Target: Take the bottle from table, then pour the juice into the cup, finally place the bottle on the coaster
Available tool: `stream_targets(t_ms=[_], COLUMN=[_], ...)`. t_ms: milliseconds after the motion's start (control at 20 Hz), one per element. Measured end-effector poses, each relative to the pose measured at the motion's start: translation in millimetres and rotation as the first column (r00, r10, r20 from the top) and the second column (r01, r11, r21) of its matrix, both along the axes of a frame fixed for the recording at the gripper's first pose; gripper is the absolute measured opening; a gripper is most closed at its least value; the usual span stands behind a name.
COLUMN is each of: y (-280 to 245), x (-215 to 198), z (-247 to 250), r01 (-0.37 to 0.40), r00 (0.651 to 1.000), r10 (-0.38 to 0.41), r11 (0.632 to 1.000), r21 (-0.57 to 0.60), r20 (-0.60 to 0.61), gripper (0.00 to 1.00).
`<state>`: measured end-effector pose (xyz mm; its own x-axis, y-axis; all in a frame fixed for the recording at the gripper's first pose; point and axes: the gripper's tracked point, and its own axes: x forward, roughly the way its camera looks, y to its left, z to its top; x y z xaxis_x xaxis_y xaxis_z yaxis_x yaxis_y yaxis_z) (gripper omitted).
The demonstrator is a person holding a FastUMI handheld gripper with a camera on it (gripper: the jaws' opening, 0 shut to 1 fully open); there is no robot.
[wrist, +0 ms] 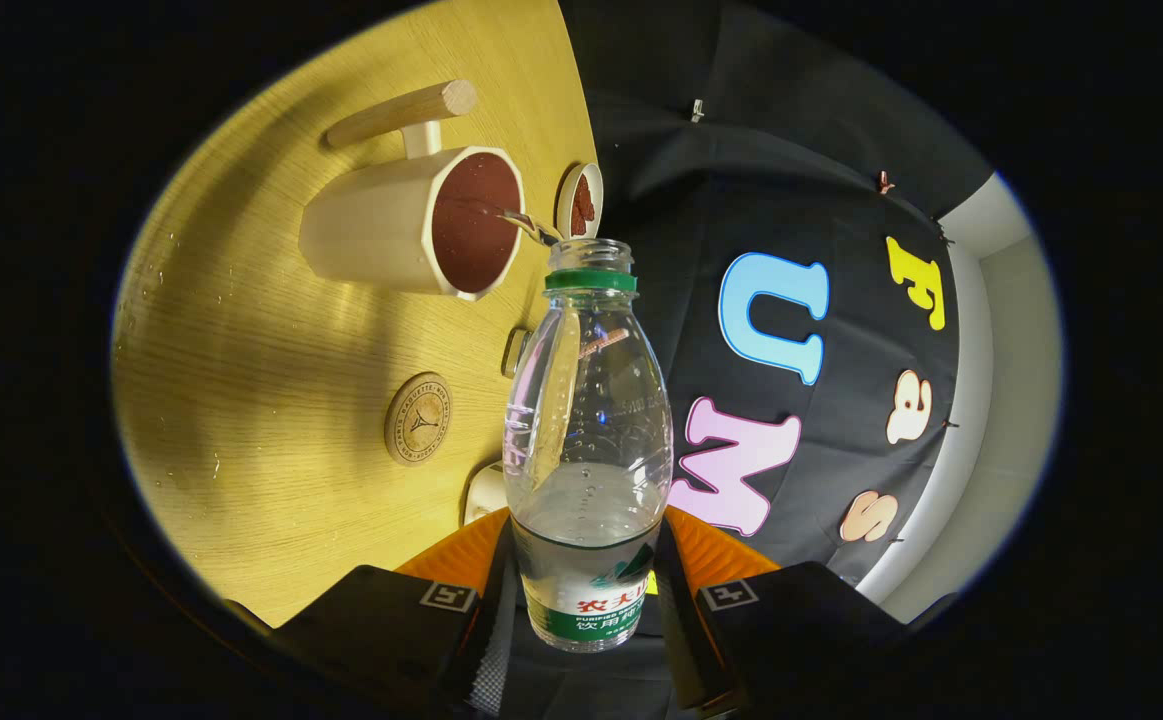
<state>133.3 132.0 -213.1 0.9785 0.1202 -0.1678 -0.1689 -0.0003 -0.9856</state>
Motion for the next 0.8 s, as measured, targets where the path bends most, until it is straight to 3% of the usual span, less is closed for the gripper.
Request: stream_targets(t_ms=[800], y=[-9], x=[8], z=[19], r01=[-0.007], r00=[0.999], r10=[0.011], r11=[0.997], r21=[-0.077], r20=[0.043], gripper=[0.66])
